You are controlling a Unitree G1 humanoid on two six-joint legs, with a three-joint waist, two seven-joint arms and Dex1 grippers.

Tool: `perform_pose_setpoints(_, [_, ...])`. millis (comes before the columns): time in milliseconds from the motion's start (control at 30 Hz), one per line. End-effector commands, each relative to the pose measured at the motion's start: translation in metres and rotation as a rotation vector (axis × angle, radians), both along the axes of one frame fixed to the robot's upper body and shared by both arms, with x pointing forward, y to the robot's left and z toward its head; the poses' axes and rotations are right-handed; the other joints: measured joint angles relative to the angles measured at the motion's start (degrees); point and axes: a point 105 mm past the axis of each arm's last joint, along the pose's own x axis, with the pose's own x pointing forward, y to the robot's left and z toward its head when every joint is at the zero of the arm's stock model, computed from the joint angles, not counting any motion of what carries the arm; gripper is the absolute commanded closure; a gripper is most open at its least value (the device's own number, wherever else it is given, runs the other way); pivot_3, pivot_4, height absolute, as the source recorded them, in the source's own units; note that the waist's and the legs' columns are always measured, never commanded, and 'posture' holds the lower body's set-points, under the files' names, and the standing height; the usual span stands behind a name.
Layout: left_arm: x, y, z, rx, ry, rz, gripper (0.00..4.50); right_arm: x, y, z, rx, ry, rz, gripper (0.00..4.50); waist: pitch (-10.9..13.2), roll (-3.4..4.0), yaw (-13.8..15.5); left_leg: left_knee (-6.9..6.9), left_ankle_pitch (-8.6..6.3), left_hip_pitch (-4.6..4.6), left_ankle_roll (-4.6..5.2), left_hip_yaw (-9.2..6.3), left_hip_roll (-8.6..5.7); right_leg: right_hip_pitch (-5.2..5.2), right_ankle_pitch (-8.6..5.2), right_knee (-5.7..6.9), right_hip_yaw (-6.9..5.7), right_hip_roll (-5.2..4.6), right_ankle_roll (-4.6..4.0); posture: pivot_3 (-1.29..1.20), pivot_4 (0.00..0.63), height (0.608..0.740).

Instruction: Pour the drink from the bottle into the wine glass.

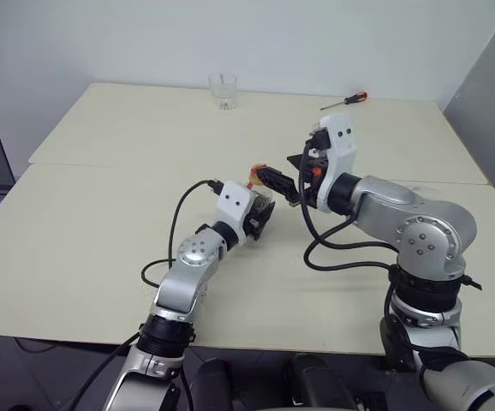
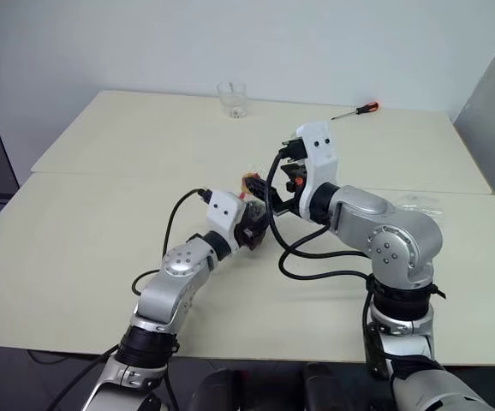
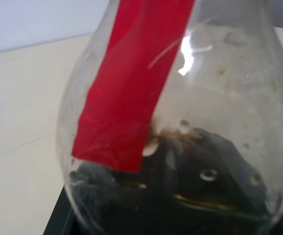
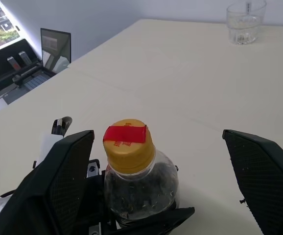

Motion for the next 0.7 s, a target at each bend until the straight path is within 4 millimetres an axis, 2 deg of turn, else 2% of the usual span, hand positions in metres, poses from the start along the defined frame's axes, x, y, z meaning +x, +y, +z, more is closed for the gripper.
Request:
perform_pose_setpoints(33, [0.002,-0.005,0.022,-0.011,-0.108,-0.007,2.45,0.002,0.001,0.005,0.018,-0.032,-0.008,0.00,0.00,0.00,0.00,0.00,0.00,0.00,0.00,0.00,-0.01,0.00,0.00,0.00,0.00,0.00,0.00,0.00,0.150,0.740])
perform_pose_setpoints(300, [-0.002,-0.012,0.023,-0.045,-0.115,-0.048,2.45,0.002,0.006,0.004,0.018,-0.031,0.012,0.00,0.00,0.00,0.01,0.00,0.00,-0.05,0.00,-0.01,0.00,-0.01,0.00,-0.04,-0.02,0.00,0.00,0.00,0.150,0.740])
perform_pose_setpoints(400, [-0.007,-0.018,0.024,-0.046,-0.117,-0.084,2.52,0.001,0.005,0.003,0.012,-0.029,0.013,0.65,0.00,0.00,-0.02,0.00,0.00,-0.05,0.00,-0.01,0.00,-0.02,0.00,-0.04,-0.03,0.00,0.00,0.00,0.150,0.740])
perform_pose_setpoints(500, [-0.009,-0.018,0.023,-0.059,-0.103,-0.100,2.52,-0.001,-0.004,0.001,-0.001,-0.030,0.012,1.65,0.00,0.00,-0.01,0.00,0.00,-0.05,0.00,-0.03,0.01,-0.02,0.00,-0.03,-0.04,0.01,0.00,0.00,0.150,0.740])
perform_pose_setpoints(700, [-0.011,-0.017,0.021,-0.066,-0.077,-0.192,2.52,-0.020,-0.011,0.009,-0.006,-0.067,0.110,1.66,0.00,0.00,-0.01,0.00,0.00,-0.09,0.00,-0.04,0.00,-0.02,0.00,-0.06,-0.06,-0.01,0.01,0.00,0.150,0.740])
